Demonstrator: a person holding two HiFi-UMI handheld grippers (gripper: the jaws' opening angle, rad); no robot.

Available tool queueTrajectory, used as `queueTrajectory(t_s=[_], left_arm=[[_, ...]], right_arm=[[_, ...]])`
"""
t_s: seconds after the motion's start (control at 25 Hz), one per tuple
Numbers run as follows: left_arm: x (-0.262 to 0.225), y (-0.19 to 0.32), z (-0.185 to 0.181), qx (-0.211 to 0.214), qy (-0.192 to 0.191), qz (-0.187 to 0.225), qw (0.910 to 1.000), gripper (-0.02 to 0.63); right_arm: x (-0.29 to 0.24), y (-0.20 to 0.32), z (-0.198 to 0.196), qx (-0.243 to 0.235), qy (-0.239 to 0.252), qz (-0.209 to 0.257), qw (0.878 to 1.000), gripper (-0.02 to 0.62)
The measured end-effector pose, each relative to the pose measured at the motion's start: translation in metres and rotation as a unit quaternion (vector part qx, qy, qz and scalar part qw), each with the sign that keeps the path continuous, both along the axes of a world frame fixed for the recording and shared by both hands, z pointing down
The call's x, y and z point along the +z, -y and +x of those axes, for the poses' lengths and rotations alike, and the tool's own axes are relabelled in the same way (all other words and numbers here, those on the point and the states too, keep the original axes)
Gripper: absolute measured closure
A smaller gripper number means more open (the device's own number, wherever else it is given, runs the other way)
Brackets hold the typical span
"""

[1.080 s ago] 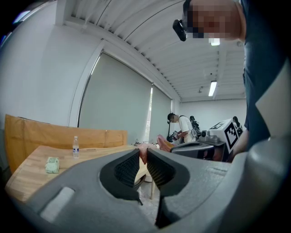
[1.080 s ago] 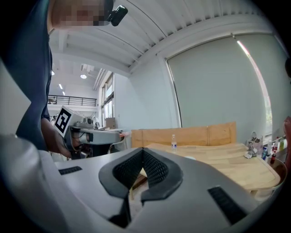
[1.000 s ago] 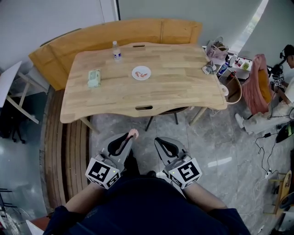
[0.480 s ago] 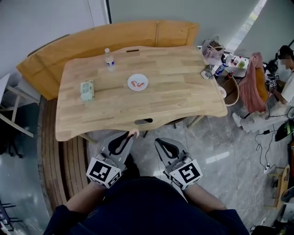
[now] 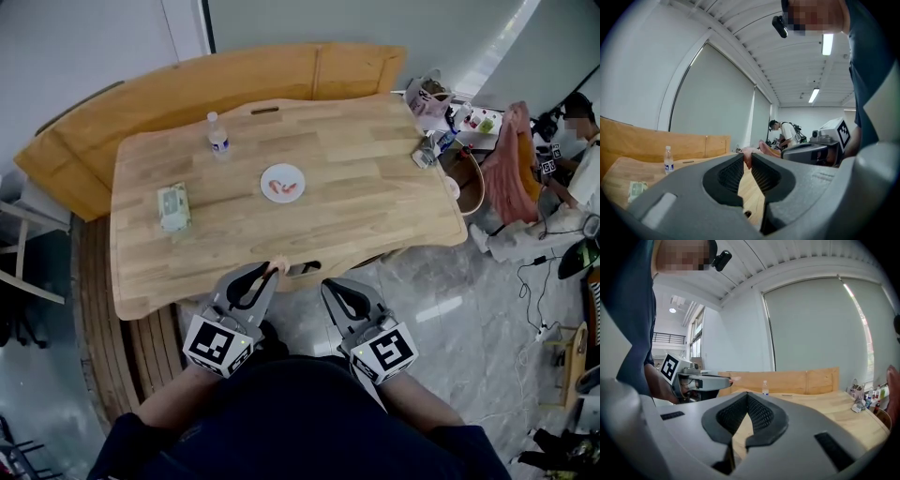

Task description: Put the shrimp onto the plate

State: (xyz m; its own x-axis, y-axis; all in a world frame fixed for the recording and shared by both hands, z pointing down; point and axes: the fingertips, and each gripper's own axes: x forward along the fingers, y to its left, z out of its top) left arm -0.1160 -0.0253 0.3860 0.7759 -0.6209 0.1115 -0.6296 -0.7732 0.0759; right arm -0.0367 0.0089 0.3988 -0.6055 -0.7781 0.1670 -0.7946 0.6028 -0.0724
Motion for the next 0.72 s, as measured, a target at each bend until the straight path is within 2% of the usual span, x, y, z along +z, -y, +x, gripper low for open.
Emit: queueTrajectory(t_s=[0.24, 0.44, 0.72], left_arm=[[0.008, 0.034, -0.006, 0.004, 0.003, -0.005, 1.0000, 0.554], [0.015, 0.058, -0.002, -0.007, 0.007, -0.012, 0.9999, 0.554], [0.028, 0.092, 0.021, -0.033, 0.012, -0.023, 0.9991, 0.554]], right_arm=[[0.000, 0.030, -0.004, 0.020, 0.008, -0.002, 1.000, 0.585], [0.001, 0.053, 0.002, 0.009, 0.013, -0.002, 1.000, 0.584], [0.008, 0.088, 0.024, -0.021, 0.019, -0.008, 1.000, 0.584]])
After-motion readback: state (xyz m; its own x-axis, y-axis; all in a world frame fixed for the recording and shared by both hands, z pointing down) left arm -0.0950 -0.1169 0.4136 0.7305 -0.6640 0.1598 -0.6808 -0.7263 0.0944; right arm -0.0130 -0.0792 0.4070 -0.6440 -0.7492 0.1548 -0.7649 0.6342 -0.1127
